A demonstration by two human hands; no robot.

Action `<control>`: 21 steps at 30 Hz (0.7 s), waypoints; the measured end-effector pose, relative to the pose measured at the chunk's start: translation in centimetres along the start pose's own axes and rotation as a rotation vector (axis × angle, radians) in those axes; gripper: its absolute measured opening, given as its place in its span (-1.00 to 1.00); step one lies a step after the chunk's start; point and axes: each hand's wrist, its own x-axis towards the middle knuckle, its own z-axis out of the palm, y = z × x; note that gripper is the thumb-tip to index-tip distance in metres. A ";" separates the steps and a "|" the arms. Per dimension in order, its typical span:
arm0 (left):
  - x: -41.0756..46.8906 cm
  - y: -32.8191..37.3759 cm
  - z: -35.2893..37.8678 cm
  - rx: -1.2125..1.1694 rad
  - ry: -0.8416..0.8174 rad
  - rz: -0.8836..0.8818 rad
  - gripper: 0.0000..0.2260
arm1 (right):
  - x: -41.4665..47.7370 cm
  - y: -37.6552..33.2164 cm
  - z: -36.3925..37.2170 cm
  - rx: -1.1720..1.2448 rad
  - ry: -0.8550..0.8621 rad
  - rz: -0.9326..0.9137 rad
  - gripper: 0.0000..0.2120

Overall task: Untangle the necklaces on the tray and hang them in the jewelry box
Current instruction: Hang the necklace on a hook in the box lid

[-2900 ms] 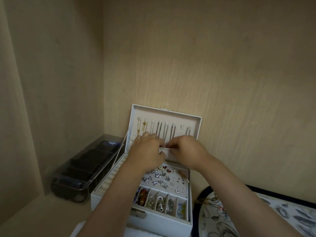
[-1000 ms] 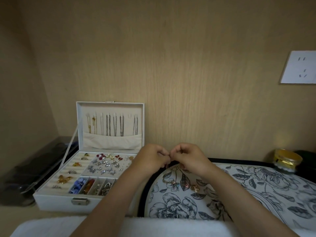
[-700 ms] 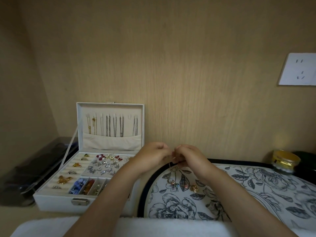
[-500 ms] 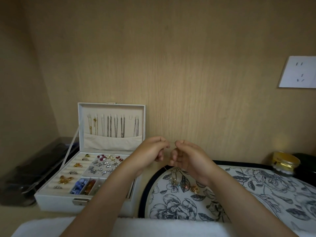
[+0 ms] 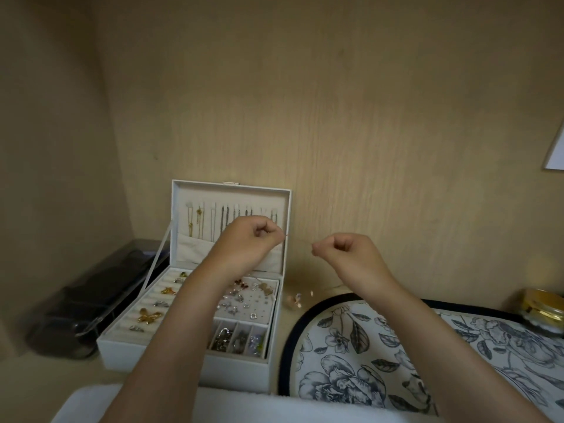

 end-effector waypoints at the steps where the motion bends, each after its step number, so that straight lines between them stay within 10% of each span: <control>1: 0.1 -0.4 -0.4 0.029 0.026 0.012 -0.89 | 0.5 -0.3 0.5 -0.028 0.033 -0.026 -0.83; 8: 0.7 -2.4 -3.0 0.159 0.134 0.037 -0.68 | 3.1 -2.2 2.9 -0.382 0.181 -0.176 -0.80; 14: 0.9 -2.8 -4.5 -0.348 0.076 -0.076 -0.68 | 4.3 -2.1 4.4 -0.373 0.209 -0.237 -0.81; 21: 2.8 -4.0 -2.6 -0.071 0.424 -0.123 -0.70 | 5.7 -2.7 6.8 -0.431 0.408 -0.195 -0.74</control>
